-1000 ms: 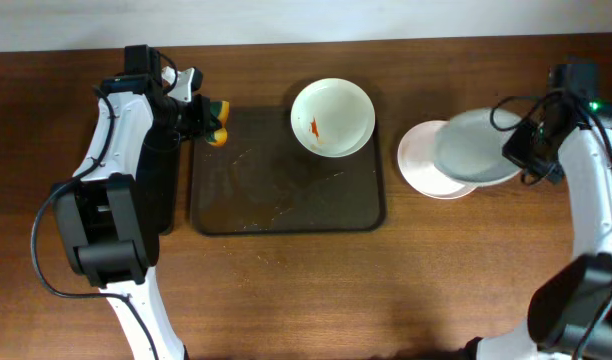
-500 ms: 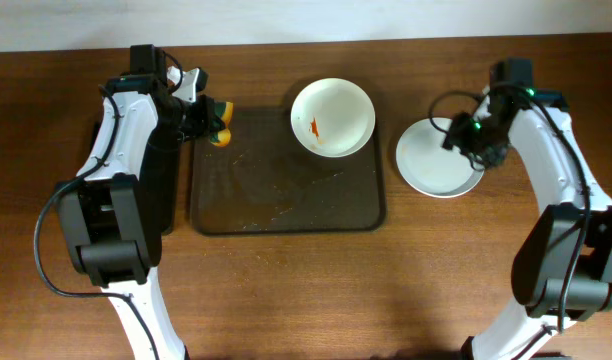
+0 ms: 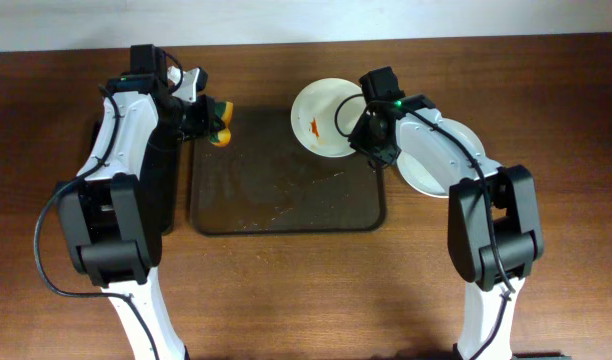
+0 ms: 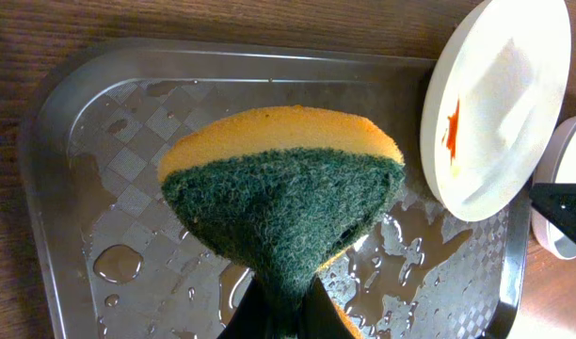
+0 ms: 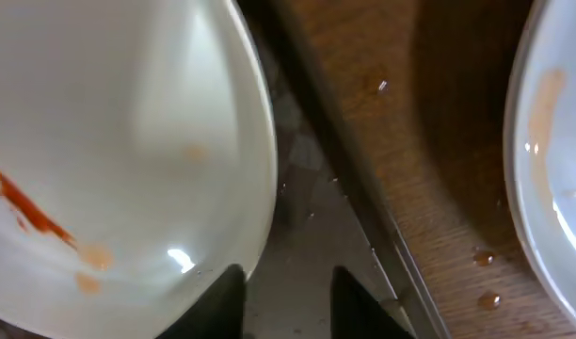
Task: Clean dirty plates on tray and stack at the side
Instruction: 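Grasp the last white plate with the right gripper and drag it to tray center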
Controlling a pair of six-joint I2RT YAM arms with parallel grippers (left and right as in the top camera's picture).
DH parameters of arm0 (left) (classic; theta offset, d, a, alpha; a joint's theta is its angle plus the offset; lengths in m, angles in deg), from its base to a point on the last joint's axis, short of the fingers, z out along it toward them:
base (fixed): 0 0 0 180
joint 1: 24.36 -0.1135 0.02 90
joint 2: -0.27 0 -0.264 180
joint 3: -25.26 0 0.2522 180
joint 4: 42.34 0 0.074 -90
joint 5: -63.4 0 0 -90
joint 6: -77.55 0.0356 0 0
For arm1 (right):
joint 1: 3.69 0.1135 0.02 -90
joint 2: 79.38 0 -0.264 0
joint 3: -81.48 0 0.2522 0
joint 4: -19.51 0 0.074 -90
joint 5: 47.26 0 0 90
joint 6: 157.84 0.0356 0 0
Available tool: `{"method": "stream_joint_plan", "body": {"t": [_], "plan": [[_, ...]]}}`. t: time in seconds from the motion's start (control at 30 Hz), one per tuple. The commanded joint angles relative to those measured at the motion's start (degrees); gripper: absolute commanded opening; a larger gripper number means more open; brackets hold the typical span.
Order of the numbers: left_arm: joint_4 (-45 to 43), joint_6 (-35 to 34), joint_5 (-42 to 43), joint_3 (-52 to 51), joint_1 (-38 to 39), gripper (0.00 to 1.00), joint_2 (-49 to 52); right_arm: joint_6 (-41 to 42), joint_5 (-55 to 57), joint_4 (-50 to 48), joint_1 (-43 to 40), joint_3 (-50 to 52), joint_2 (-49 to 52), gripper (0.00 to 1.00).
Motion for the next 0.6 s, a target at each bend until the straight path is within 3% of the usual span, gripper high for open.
{"method": "stream_joint_plan", "body": {"t": [0.0, 0.17, 0.23, 0.3, 0.57], "plan": [[0.0, -0.4, 0.2, 1.0, 0.4, 0.00, -0.2, 1.2, -1.7, 0.2, 0.0, -0.7, 1.1, 0.17], [-0.2, -0.4, 0.2, 1.0, 0.6, 0.01, -0.2, -0.2, 0.2, 1.3, 3.7, -0.7, 1.1, 0.15], [-0.5, -0.4, 0.2, 1.0, 0.6, 0.00, -0.2, 1.9, 2.6, 0.5, 4.4, -0.7, 1.1, 0.27], [-0.6, -0.3, 0.2, 1.0, 0.6, 0.00, -0.2, 2.8, 3.2, -0.9, 4.4, -0.7, 1.3, 0.30], [-0.6, -0.4, -0.9, 1.0, 0.6, 0.00, -0.2, 4.3, 2.0, -1.3, 4.4, -0.7, 3.1, 0.26]]}}
